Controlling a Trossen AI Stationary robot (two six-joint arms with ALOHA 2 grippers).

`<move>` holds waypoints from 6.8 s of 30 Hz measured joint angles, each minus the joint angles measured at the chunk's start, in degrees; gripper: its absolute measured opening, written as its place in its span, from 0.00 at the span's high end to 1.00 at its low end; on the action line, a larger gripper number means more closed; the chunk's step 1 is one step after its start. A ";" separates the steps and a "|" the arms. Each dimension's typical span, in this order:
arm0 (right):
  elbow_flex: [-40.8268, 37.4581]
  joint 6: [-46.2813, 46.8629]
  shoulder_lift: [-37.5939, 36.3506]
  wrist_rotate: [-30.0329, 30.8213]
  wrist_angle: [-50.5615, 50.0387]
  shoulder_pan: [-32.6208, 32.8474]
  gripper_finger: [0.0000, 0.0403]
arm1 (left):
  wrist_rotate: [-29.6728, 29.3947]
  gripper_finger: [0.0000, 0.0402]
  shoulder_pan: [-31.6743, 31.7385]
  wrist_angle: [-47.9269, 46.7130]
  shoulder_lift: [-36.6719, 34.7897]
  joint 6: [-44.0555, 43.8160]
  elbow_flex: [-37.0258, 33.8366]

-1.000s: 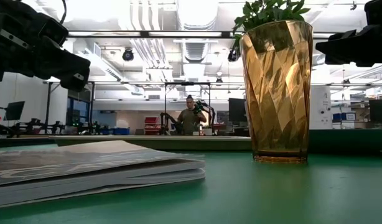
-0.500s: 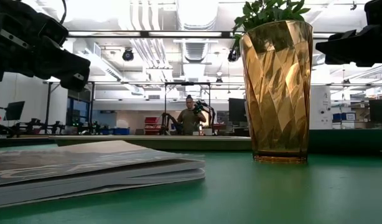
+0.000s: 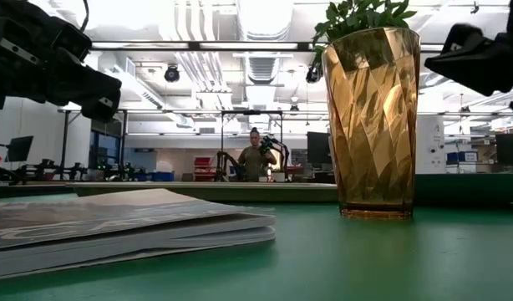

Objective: Pick and place plate/cup/fork/spoon on tray
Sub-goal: Put the brown cup on the top of the tray

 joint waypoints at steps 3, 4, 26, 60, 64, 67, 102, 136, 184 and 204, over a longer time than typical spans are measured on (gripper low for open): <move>0.00 -2.97 0.09 0.26 0.01 0.00 0.93 | -0.14 1.00 0.00 4.37 0.07 0.02 0.02; -0.01 -2.57 0.09 0.26 -0.01 0.00 0.93 | -0.18 1.00 0.00 6.31 0.10 0.02 0.00; -0.26 48.48 0.13 2.01 17.98 -0.02 0.93 | -0.58 1.00 0.00 35.66 0.09 0.50 0.00; -0.17 61.11 2.38 4.43 40.70 -0.02 0.93 | -12.43 1.00 0.02 41.92 13.00 1.51 3.43; -0.15 61.11 5.89 4.38 44.85 -0.02 0.93 | -12.43 1.00 0.02 42.00 14.50 1.51 4.36; 1.31 60.65 9.82 4.37 45.71 -0.02 0.93 | -12.43 1.00 0.02 42.76 15.20 1.51 4.70; 59.29 49.19 59.78 2.82 -21.02 0.00 0.93 | -12.28 1.00 0.00 44.33 15.42 1.51 4.11; 67.71 56.26 70.86 -2.74 -38.48 0.63 0.62 | -12.24 1.00 0.00 43.95 15.76 1.51 4.06; 71.12 60.79 76.83 -8.93 -41.27 -3.64 0.98 | -12.24 1.00 0.01 43.89 16.01 1.51 3.97; 105.10 42.72 94.33 -8.79 -49.24 -12.23 0.98 | -12.24 1.00 0.02 44.04 14.34 1.51 3.95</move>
